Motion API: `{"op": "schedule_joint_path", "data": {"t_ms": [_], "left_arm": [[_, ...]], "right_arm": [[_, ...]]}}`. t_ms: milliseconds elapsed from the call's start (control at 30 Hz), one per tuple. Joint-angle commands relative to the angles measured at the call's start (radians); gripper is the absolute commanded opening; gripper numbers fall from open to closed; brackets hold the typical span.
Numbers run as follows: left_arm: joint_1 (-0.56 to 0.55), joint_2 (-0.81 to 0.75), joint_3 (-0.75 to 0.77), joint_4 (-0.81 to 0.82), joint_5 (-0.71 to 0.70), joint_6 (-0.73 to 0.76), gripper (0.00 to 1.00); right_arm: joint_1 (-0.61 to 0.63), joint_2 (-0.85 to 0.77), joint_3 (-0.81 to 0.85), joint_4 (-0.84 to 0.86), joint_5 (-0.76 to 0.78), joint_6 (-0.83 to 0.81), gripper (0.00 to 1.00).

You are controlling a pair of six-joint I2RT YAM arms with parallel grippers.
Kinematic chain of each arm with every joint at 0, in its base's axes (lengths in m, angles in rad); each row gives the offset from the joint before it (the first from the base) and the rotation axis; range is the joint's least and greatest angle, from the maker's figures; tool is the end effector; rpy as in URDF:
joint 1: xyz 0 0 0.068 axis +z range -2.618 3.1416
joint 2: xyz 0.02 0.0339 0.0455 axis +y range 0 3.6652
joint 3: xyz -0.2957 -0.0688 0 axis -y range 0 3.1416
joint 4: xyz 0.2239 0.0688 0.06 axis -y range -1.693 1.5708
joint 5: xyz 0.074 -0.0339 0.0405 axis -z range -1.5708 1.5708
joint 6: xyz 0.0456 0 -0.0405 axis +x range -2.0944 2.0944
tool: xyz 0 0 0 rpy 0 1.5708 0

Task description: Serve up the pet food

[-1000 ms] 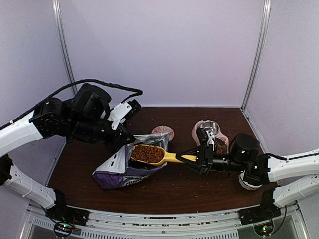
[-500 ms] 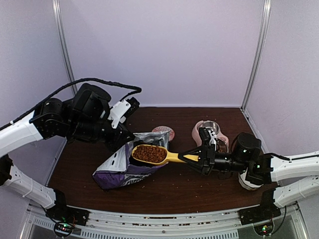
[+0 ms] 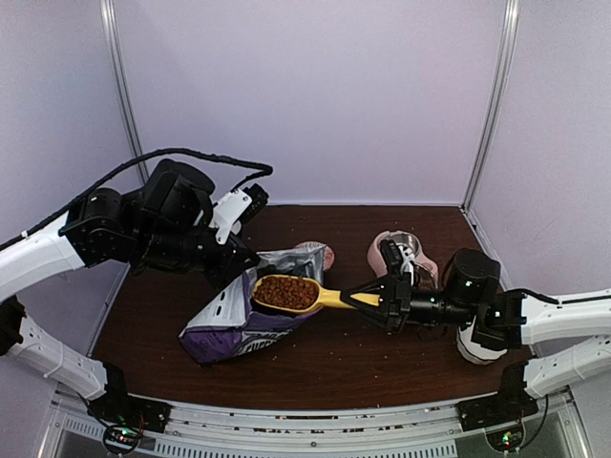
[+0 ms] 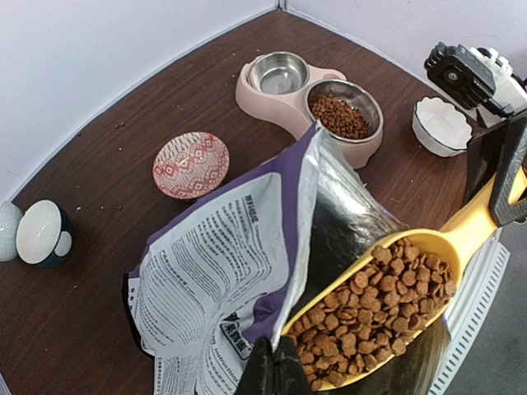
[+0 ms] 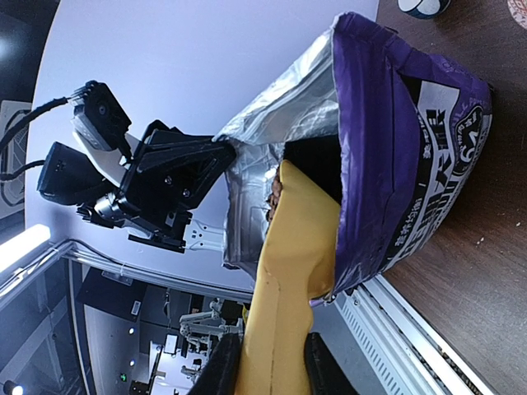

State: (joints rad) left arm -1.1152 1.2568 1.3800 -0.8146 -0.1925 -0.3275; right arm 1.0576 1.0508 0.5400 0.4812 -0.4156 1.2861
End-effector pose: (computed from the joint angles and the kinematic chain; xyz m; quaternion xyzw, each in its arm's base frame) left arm 0.1112 -0.2072 0.4061 0.3079 0.8474 -0.2145 0.3756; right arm 0.0887 0.1949 0.3096 -0.0627 0.7139 0.6856 0.1284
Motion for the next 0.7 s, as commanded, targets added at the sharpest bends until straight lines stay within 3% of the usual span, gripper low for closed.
{"op": "schedule_joint_path", "data": {"t_ms": [0, 667], "left_arm": [[0.016, -0.004, 0.026, 0.153, -0.049, -0.009, 0.0], [0.039, -0.009, 0.012, 0.158, -0.104, -0.016, 0.0]], "right_arm": [[-0.005, -0.043, 0.044, 0.031, -0.007, 0.0, 0.13], [-0.019, -0.111, 0.045, 0.013, 0.035, 0.025, 0.13]]}}
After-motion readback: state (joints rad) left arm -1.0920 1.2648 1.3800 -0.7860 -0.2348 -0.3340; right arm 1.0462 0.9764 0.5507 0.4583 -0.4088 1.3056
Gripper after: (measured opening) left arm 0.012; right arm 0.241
